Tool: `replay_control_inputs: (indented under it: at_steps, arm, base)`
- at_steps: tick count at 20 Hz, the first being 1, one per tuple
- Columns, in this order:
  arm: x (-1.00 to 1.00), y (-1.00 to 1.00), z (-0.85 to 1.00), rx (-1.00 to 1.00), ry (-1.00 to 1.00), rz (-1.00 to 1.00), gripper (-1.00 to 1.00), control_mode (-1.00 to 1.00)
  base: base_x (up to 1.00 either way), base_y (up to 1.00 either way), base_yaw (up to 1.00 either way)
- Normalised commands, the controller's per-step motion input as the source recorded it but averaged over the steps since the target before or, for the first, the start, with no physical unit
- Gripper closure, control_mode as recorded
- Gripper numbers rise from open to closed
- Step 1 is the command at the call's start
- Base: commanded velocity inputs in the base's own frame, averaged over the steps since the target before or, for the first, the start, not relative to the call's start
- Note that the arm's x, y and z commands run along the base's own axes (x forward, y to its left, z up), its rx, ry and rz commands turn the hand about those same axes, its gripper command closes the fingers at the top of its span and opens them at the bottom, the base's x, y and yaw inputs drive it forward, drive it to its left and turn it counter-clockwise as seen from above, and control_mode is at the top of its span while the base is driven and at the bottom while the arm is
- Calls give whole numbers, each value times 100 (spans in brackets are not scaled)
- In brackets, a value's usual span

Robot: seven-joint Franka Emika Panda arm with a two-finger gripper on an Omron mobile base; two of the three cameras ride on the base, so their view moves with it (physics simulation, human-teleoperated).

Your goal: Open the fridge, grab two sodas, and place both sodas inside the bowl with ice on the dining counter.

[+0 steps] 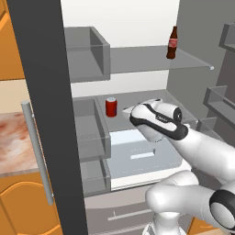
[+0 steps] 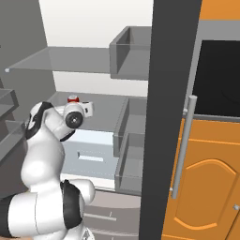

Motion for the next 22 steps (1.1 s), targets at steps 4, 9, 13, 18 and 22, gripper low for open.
replay_control_inputs:
  at_steps: [4,9,13,18,22]
  arm:
    - [33,14,-2,0,4,0,-100,-100]
    - [41,16,0,0,2,0,-100,-100]
    - [46,16,0,0,1,0,-100,-100]
    - [41,19,-13,-1,2,0,-100,-100]
    - [31,18,-22,-2,1,0,-100,-100]
  base:
    - [0,0,0]
    - [0,0,0]
    - [0,0,0]
    - [0,0,0]
    - [0,0,0]
